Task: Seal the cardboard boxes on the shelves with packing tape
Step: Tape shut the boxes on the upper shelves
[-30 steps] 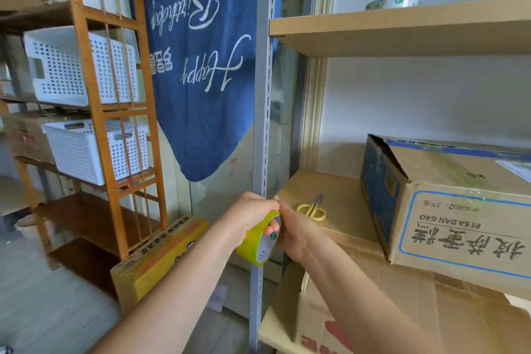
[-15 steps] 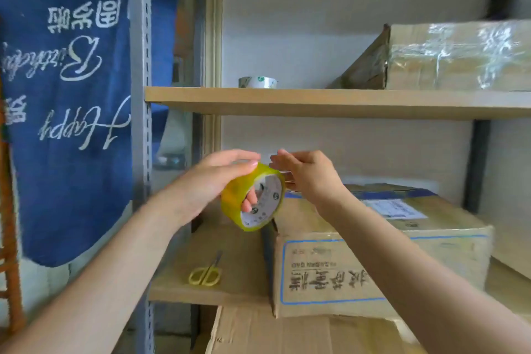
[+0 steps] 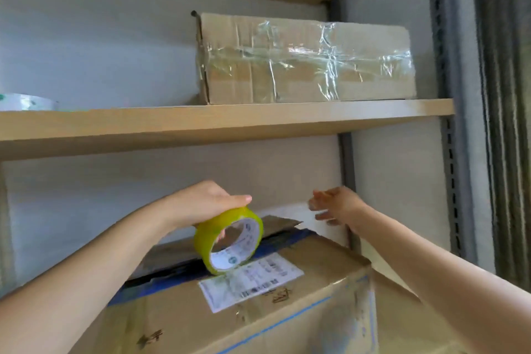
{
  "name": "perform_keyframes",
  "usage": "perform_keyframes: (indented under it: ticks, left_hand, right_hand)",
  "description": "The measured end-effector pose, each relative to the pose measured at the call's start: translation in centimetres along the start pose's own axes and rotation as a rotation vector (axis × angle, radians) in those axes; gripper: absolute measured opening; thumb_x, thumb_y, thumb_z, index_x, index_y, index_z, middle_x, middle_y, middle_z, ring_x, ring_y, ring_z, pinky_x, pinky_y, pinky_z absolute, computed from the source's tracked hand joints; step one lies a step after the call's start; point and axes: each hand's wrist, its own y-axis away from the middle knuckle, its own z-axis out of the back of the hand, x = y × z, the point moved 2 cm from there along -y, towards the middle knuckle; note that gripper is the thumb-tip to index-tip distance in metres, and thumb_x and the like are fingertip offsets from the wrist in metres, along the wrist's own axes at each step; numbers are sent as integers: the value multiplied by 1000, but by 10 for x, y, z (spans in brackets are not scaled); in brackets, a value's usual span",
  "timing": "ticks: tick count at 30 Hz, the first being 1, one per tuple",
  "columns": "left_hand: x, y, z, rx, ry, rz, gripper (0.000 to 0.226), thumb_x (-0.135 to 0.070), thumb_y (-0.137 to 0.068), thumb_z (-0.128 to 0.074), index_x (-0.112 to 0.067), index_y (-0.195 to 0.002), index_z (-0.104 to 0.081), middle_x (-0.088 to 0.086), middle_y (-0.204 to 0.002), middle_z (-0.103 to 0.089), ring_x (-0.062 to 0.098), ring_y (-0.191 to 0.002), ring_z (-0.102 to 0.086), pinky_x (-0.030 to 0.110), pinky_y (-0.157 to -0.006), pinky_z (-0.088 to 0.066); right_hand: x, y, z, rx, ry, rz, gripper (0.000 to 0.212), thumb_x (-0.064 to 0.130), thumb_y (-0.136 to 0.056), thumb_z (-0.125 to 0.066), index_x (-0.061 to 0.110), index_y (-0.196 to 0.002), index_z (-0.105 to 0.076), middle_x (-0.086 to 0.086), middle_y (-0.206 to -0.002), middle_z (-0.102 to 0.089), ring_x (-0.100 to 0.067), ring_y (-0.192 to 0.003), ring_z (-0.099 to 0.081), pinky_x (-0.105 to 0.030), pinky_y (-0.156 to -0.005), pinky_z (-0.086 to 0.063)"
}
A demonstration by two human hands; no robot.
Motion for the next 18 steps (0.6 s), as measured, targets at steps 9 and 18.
perform_keyframes:
  ticks: [9, 18]
  left_hand:
    - [26, 0, -23, -4, 379, -9, 59, -51, -86, -56, -9, -45, -49, 11, -40, -39, 20, -37, -35, 23, -42, -34]
    - [13, -4, -15, -130, 443, 53, 44, -32, -87, -58, 11, -81, -64, 12, -51, -38, 16, -32, -31, 16, -30, -28]
  right_hand:
    - [-43, -18, -14, 98, -190, -110, 37, 37, -103, -48, 9, -103, -74, -4, -92, -75, -19, -66, -58, -24, -61, -47]
    - [-48, -21, -11, 84, 94, -29, 31, 34, -97, -59, 7, -85, -66, -3, -65, -63, -15, -48, -54, -14, -40, -36]
